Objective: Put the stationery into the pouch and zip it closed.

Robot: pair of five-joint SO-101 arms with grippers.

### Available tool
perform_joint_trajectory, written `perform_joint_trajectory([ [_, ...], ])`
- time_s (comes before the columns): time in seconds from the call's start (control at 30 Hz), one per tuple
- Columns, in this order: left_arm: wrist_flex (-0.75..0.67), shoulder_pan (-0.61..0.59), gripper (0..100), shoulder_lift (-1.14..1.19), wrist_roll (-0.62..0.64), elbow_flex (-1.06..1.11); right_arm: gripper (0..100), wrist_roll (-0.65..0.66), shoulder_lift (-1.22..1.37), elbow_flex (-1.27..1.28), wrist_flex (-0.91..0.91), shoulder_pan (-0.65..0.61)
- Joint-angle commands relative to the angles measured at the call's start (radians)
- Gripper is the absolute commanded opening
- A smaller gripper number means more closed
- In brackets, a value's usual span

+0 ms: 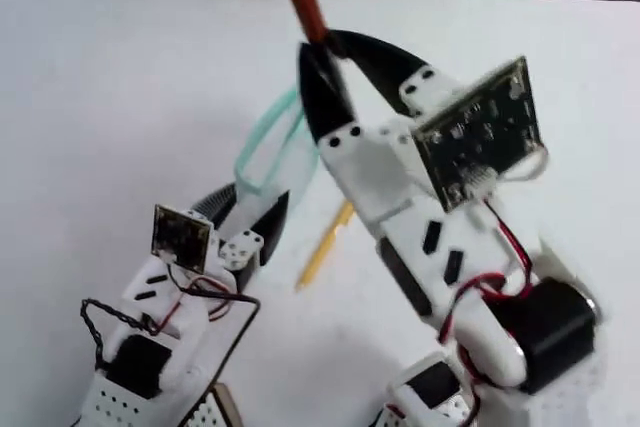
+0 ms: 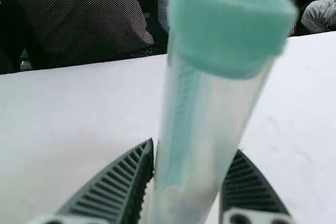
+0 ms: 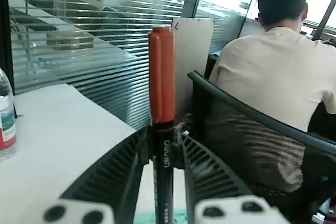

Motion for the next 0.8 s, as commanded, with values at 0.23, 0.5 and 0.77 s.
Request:
perform_joint_trajectory([
  [0.23,0.006,0.007,19,0.002,-0.008,-0.064,1.7,-0.138,0.249,-0.035,-0.111,-0.085],
  [0.5,0.006,0.004,19,0.002,-0.008,-0.066,1.8,-0.141,0.318,-0.017,-0.090,-0.087],
  [0.77,0.006,0.004,19,0.002,-0.008,-0.066,1.8,-0.133,0.205,0.147,-0.068,-0.081],
])
